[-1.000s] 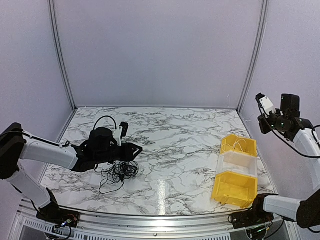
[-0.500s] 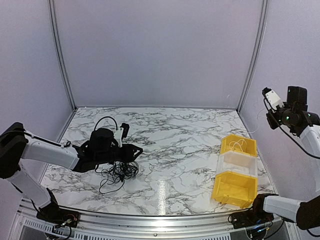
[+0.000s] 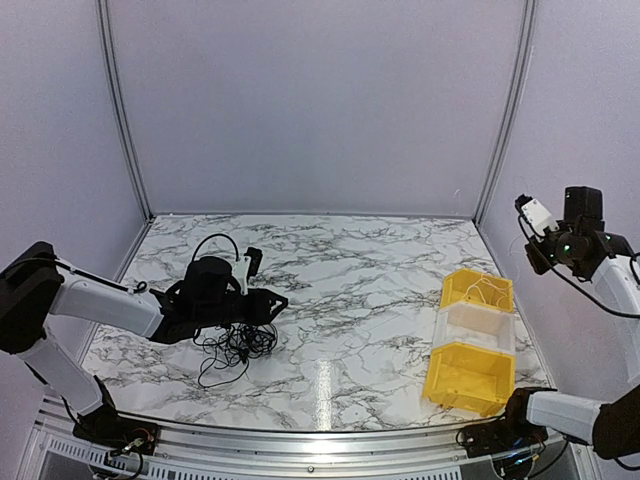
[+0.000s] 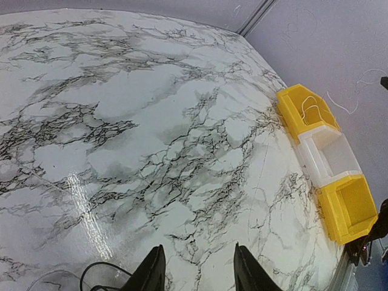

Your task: Untangle the cables

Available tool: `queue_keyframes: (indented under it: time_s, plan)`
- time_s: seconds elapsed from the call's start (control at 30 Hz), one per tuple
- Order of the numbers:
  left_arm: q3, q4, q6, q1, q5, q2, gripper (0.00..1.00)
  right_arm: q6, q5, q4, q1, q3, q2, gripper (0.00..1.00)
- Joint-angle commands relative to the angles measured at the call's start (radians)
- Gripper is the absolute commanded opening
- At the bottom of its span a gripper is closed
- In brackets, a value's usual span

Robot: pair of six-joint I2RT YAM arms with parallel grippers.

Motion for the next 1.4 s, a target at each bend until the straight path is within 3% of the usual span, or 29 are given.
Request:
queue_keyframes:
  time_s: [0.0,0.23,0.97,1.2,1.37]
  plan:
    - [0.021,-0.01,0.008,0.001,0.009,0.007,0.41,0.008,-0.047,0.026,-0.01,-0.058,0.023,0.0]
    - [0.005,-0.01,0.009,0.0,-0.003,0.0,0.41,0.037,-0.148,0.051,-0.01,-0.131,0.119,0.0]
    - [-0.001,-0.018,0.021,0.001,-0.009,0.01,0.41,0.11,-0.146,0.201,-0.01,-0.154,0.518,0.0]
    - [-0.01,-0.048,0.048,0.002,-0.044,-0.035,0.41,0.122,-0.149,0.105,-0.01,-0.099,0.429,0.23]
    - [0.02,-0.166,0.077,0.011,-0.099,-0.087,0.44,0.115,-0.153,0.023,-0.01,-0.043,0.31,0.35]
